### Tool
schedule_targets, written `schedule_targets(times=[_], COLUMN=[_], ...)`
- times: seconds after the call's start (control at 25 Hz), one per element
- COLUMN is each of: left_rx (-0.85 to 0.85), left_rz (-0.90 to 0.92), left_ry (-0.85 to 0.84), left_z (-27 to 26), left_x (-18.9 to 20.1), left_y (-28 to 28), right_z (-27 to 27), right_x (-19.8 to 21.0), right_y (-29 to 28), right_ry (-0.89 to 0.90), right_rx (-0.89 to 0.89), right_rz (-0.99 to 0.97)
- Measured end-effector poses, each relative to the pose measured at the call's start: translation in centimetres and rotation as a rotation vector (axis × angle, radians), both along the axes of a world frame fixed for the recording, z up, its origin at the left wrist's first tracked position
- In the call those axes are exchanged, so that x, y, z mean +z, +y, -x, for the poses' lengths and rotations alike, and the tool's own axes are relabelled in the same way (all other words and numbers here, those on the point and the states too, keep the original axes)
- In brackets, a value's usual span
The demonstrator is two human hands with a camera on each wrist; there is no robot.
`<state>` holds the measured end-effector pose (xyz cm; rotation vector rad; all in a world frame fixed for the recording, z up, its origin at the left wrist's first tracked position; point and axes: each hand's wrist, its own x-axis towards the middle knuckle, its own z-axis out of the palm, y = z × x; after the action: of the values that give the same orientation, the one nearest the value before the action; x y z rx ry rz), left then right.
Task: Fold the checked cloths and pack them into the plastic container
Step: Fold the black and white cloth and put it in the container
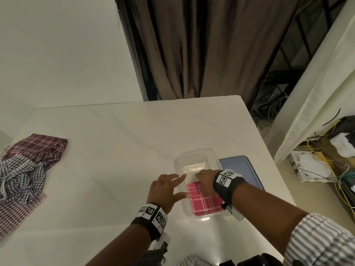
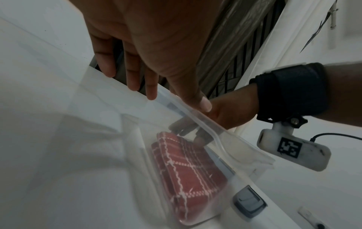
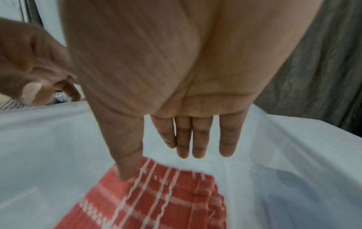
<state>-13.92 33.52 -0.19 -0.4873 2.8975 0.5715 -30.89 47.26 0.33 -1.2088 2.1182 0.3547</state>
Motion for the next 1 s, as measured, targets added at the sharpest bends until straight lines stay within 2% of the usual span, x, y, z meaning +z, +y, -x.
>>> schedule_targets(times=[0.12,0.24,0.44,0.68,1.0], left_rx=[-0.027,0.024,0.135,0.41,0.647], left_rz=[-0.005,-0.037,-0.032,-0.069,-0.011], left_ry=[-0.011,-0.003,0.078,0.164,0.253], left_z=[-0.5,-1.4,-4.7,-13.1,-27.5], left_x=[1.1,2.2,4.0,4.5,1.4], left_y=[0.1,-0.5,-4.6,-14.7,-34.4], right_z=[0.9,1.1,-2.0,-10.3,-21.3], right_x=[2.4,5.2,8.8,10.1,7.8], right_y=[-0.4,-1.6,-6.6,-16.4,-32.0], right_ry=[-0.049,-0.058,-0.092,-0.178,-0.219], right_rx=[-0.049,-0.104,-0.106,-0.048,0.008], right_rz=[0.105,0.245,0.572,0.789,0.748])
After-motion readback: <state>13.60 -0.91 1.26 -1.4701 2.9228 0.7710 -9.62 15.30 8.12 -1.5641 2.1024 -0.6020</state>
